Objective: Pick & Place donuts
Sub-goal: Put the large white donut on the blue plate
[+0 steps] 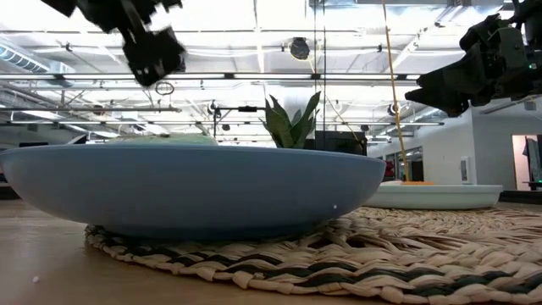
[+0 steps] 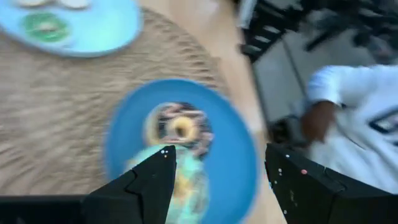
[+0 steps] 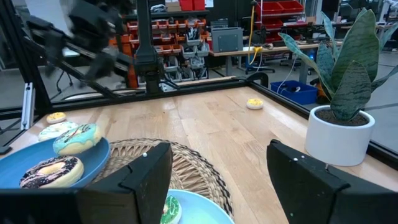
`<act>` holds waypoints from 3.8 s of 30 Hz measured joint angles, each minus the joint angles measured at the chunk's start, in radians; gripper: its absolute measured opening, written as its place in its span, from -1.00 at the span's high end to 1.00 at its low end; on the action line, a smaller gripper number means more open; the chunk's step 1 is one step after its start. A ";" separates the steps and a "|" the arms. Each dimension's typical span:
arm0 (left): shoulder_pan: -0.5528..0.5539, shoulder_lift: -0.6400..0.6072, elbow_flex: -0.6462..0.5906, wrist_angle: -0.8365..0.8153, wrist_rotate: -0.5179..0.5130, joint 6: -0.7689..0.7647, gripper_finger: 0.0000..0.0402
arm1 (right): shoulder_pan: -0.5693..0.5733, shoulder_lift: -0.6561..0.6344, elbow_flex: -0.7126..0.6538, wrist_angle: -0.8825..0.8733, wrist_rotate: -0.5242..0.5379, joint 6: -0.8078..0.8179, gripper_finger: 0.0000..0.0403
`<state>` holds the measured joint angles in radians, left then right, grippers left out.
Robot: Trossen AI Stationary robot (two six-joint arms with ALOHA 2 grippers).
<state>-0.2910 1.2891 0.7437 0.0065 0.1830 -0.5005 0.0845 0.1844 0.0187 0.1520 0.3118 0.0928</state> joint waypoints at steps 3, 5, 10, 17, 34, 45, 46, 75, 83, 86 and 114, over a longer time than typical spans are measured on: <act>-0.057 -0.009 0.000 0.052 -0.001 0.009 -0.24 | 0.000 0.000 0.000 0.000 0.000 0.000 -0.20; -0.105 -0.008 0.000 0.086 -0.025 0.009 -0.25 | 0.000 0.000 0.000 0.000 0.000 0.000 -0.20; -0.234 0.016 0.039 0.081 -0.155 -0.030 -0.20 | 0.000 0.000 0.000 0.000 0.000 0.000 -0.20; -0.397 0.143 0.261 -0.167 -0.303 -0.101 -0.11 | 0.000 0.000 0.000 0.000 0.000 0.000 -0.20; -0.527 0.554 0.642 -0.765 -0.205 -0.606 0.21 | 0.000 0.000 0.000 0.000 0.000 0.000 -0.20; -0.549 0.667 0.642 -0.773 -0.226 -0.707 0.34 | 0.000 0.000 0.000 0.000 0.000 0.000 -0.20; -0.550 0.670 0.642 -0.773 -0.225 -0.706 0.34 | 0.000 0.000 0.000 0.000 0.000 0.000 -0.20; -0.630 0.676 0.641 -0.756 -0.341 -0.796 0.35 | 0.000 0.000 0.000 0.000 0.000 0.000 -0.20; -0.632 0.728 0.640 -0.753 -0.302 -0.683 0.35 | 0.000 0.000 0.000 0.000 0.000 0.000 -0.20; -0.632 0.739 0.640 -0.757 -0.281 -0.668 0.35 | 0.000 0.000 0.000 0.000 0.000 0.000 -0.20; -0.603 0.750 0.640 -1.066 -0.411 -0.661 0.94 | 0.000 0.000 0.000 0.000 0.000 0.000 -0.20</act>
<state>-0.8941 2.0388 1.3838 -1.0598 -0.2280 -1.1614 0.0849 0.1844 0.0185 0.1520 0.3119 0.0925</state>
